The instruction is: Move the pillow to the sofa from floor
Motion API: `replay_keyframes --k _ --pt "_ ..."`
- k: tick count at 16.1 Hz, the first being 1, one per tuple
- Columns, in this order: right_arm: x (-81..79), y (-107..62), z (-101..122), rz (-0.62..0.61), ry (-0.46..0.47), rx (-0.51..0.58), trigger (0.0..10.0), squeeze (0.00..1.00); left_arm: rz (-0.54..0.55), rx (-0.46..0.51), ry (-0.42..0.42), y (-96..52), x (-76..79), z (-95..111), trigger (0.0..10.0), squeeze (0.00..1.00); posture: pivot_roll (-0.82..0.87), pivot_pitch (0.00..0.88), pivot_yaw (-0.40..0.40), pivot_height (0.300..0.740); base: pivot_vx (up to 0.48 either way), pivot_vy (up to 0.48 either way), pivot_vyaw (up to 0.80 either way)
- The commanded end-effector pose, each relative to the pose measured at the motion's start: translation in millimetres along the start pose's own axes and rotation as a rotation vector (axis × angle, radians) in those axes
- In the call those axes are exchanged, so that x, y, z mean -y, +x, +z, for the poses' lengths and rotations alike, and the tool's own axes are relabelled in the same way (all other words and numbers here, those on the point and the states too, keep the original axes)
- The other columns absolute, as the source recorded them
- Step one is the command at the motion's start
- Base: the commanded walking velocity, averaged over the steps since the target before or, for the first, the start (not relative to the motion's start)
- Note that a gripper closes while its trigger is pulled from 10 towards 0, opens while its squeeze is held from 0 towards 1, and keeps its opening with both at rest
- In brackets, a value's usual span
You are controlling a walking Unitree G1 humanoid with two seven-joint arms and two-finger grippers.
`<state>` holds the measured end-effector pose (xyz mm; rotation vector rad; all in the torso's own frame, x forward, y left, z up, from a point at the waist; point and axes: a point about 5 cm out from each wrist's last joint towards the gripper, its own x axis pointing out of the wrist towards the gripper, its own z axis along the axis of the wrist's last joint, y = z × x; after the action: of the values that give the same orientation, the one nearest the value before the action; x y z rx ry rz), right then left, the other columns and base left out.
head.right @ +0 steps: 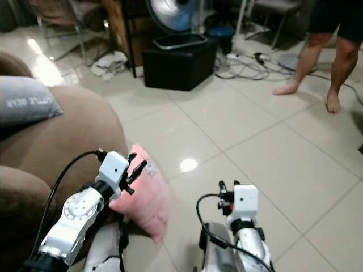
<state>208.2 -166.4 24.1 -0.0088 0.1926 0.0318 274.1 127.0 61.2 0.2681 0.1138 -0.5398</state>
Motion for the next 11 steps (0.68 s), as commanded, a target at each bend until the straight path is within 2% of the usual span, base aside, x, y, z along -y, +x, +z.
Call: replay_keyframes --k 1,3,6,9,10,11 --pt "0.9 -0.9 1.5 -0.001 0.004 0.001 10.0 0.0 0.0 -0.063 -0.005 4.7 2.6 -9.0 10.0 0.0 0.04 0.048 -0.011 0.54 0.0 0.0 0.0" --pt "3.4 -3.9 1.6 0.002 -0.018 -0.004 10.0 0.0 0.077 -0.16 -0.062 14.8 -3.1 -24.0 10.0 0.0 0.03 0.061 -0.022 0.52 0.0 0.0 0.0" --pt "5.2 -6.3 5.3 0.013 -0.031 -0.002 10.0 0.0 0.213 -0.28 -0.003 24.1 -22.8 -34.6 10.0 0.0 0.01 0.096 -0.037 0.49 0.0 0.0 0.0" --pt "0.4 -6.3 10.9 0.103 -0.065 -0.003 10.0 0.0 0.289 -0.391 0.019 20.6 -42.8 -47.6 10.0 0.0 -0.01 0.143 -0.047 0.481 0.0 0.0 0.0" --pt "-1.6 -5.6 11.7 0.13 -0.077 -0.006 10.0 0.0 0.29 -0.414 0.021 18.5 -45.0 -50.8 10.0 0.36 -0.01 0.155 -0.05 0.481 0.0 0.0 0.0" --pt "-5.2 -4.1 14.8 0.181 -0.102 -0.013 10.0 0.0 0.317 -0.459 0.017 14.3 -52.3 -56.0 10.0 1.0 -0.03 0.193 -0.061 0.481 0.0 0.0 0.0"
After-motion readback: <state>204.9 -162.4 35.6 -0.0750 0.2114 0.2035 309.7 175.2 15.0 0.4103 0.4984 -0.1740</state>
